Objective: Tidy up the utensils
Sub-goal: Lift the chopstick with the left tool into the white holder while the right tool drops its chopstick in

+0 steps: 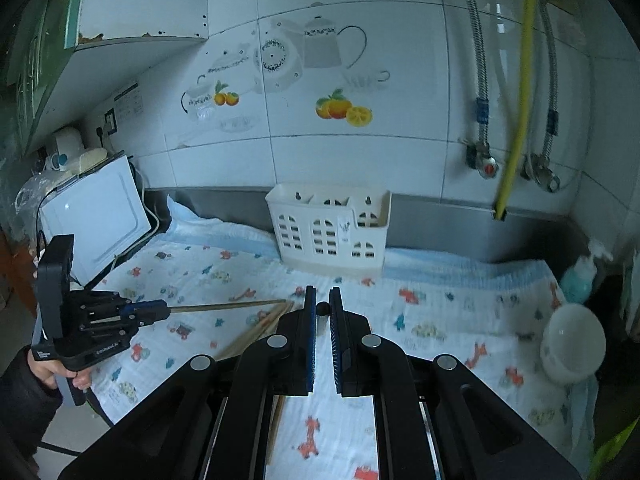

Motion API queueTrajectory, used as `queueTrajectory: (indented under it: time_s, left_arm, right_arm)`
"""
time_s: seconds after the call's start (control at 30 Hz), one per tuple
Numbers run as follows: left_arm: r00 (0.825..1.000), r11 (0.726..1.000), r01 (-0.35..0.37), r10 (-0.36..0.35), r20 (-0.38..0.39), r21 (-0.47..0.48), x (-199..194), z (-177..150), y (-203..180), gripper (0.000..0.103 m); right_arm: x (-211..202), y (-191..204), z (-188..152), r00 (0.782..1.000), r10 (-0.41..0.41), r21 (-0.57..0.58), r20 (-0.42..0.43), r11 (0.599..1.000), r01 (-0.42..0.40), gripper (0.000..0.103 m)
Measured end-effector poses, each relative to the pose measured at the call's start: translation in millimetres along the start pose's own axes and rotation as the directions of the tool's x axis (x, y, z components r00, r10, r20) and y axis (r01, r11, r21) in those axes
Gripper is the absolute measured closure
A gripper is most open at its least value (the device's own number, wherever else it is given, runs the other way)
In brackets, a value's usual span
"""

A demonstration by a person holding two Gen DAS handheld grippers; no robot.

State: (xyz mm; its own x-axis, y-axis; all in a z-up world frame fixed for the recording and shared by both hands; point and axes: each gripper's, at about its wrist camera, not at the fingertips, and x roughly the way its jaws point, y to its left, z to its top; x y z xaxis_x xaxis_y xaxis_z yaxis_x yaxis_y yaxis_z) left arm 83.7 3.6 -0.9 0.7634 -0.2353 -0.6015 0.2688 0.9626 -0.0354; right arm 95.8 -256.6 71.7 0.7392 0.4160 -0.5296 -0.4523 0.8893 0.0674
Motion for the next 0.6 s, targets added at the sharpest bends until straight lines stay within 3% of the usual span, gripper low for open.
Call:
queueTrajectory:
  time_s: [0.3, 0.6]
  left_arm:
    - [1.000, 0.999, 0.008, -0.008, 0.025, 0.035, 0, 46, 6, 0.098]
    - [1.000, 0.996, 0.000, -0.002, 0.027, 0.089, 13, 97, 7, 0.098]
  right_arm:
    - [8, -12, 62, 1.000, 0.009, -0.015, 0.029, 1.000, -0.009, 0.096]
    - [17, -17, 133, 0.994, -0.052, -0.053, 0.097, 0.997, 0.057, 0.096]
